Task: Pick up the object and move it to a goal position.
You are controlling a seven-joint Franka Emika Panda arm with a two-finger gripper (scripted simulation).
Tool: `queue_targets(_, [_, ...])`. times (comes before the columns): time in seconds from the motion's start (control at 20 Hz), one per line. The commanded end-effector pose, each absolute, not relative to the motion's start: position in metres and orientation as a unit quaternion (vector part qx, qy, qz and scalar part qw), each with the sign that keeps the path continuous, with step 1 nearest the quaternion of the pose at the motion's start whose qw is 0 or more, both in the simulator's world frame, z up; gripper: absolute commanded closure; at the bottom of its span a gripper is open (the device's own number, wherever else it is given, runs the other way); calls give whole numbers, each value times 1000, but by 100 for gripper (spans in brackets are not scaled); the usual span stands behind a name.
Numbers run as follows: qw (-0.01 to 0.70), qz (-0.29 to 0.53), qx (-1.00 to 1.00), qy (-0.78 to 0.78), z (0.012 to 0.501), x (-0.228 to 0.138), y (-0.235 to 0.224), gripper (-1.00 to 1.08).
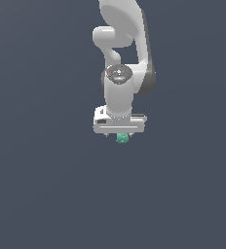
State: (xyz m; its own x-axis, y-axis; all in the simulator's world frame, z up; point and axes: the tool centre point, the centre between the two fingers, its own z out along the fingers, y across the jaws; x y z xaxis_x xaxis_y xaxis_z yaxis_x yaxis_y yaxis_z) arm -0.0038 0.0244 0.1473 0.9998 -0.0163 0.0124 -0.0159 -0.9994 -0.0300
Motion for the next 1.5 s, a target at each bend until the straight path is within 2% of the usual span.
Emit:
queue_targets(0.0, [12,-5,-1000,10,138,-13,29,-92])
queue_targets(0.65, [1,0,-1000,20,93,-67,49,-92])
queue_targets(1.1, [0,0,-1000,21,87,-71,51,-92])
queue_targets(1.45, [0,0,-1000,21,58,-73,51,-92])
